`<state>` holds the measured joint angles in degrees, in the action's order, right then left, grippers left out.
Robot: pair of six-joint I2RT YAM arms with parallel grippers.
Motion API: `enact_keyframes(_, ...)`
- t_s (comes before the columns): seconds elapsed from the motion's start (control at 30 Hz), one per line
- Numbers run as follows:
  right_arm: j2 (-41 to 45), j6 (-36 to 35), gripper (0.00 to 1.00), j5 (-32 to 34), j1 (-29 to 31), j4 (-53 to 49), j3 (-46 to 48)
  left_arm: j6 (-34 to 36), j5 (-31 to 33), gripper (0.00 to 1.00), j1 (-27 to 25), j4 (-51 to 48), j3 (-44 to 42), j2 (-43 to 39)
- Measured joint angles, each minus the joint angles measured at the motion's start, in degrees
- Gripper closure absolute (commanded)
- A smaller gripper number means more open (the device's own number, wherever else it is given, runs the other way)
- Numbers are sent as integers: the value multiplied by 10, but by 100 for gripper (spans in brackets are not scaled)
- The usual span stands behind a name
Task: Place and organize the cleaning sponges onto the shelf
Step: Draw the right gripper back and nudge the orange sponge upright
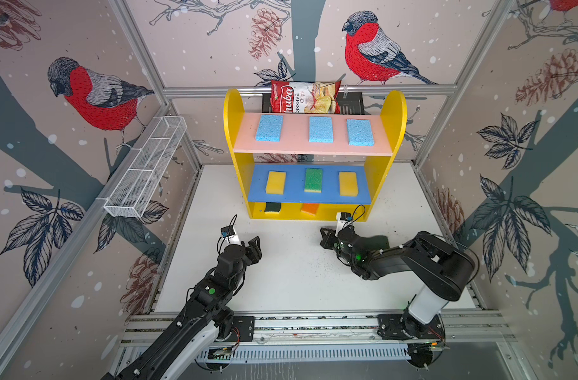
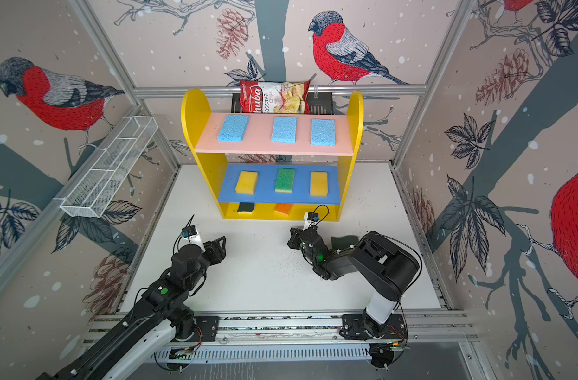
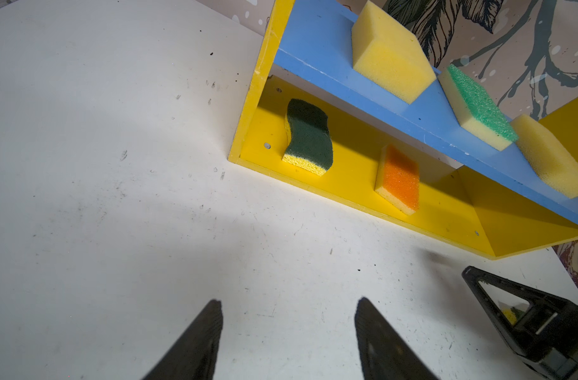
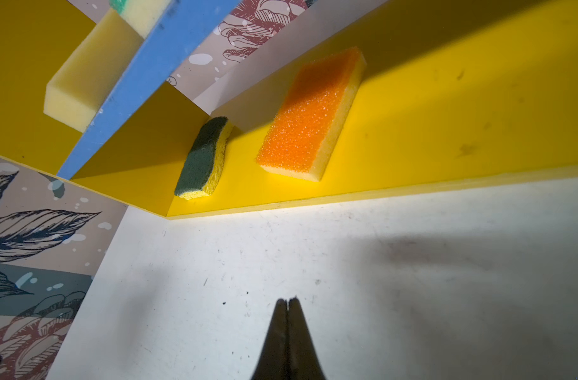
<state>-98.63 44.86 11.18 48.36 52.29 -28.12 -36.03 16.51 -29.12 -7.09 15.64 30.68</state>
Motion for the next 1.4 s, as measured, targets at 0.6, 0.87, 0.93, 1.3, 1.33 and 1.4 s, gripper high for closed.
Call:
enact_keyframes(0.6, -120, 16, 98, -51, -9, 90, -70, 0, 1, 36, 0, 17, -7, 6)
enact_keyframes(0.87, -152, 19, 98, -51, -17, 98, -96, 1, 2, 36, 0, 21, -7, 17)
enact_keyframes(0.93, -159, 20, 98, -51, -21, 104, -101, 1, 2, 36, 0, 22, -7, 21)
enact_keyframes(1.3, -191, 32, 98, -44, -36, 108, -130, 5, 2, 35, 0, 36, -7, 37)
enact_keyframes(1.33, -193, 33, 98, -41, -36, 108, -132, 5, 1, 35, 0, 38, -7, 38)
enact_keyframes(1.4, -198, 35, 98, -40, -38, 109, -135, 5, 1, 35, 0, 42, -8, 38)
